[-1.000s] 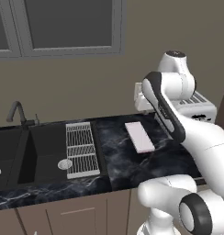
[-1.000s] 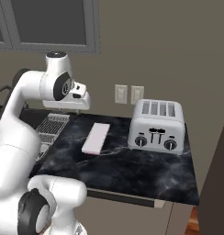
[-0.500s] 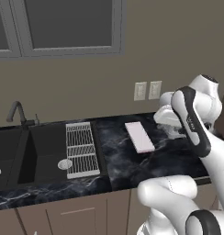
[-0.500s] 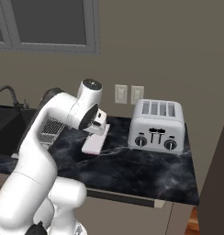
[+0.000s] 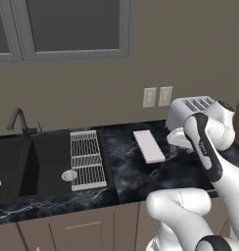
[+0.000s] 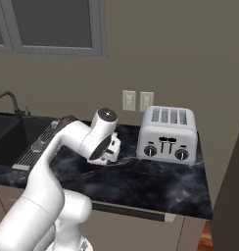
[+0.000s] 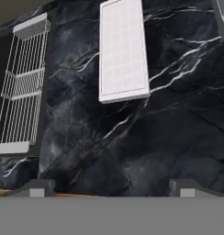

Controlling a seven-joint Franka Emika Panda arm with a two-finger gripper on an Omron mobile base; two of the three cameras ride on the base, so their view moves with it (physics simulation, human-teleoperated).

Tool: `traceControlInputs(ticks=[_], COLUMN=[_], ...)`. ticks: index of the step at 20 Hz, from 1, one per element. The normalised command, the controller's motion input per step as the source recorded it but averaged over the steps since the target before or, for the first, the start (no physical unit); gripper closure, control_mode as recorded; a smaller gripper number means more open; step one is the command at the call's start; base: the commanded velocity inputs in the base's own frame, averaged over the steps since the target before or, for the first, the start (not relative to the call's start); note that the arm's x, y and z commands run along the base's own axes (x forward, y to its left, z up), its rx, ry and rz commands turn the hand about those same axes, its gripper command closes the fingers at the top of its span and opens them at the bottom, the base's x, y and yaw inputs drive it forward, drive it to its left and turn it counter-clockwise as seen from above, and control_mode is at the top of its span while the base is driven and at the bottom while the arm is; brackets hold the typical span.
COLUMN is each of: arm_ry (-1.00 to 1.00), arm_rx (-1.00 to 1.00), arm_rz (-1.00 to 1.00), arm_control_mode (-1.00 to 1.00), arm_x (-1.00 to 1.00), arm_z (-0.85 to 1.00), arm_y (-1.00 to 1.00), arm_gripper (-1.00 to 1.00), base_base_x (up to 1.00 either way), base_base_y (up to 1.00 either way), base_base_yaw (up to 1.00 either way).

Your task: The ice cube tray has been filled with water. Take the tray and place it in the freezer to make ice. Close the freezer door after placing the tray.

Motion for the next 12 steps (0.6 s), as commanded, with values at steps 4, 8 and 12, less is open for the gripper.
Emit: traceControlInputs(ticks=[4, 8, 12], arm_ry=[0.0, 0.0, 0.0], arm_rx=[0.11, 0.17, 0.15], arm_rz=[-0.09, -0.1, -0.1], arm_control_mode=[-1.0, -1.0, -1.0], arm_x=[0.28, 0.55, 0.56], arm_z=[-0.46, -0.32, -0.34], arm_y=[-0.15, -0.04, 0.0], arm_gripper=[-1.0, -1.0, -1.0], base_base_x=[0.0, 0.0, 0.0], base_base_y=[0.0, 0.0, 0.0], base_base_yaw=[0.0, 0.0, 0.0])
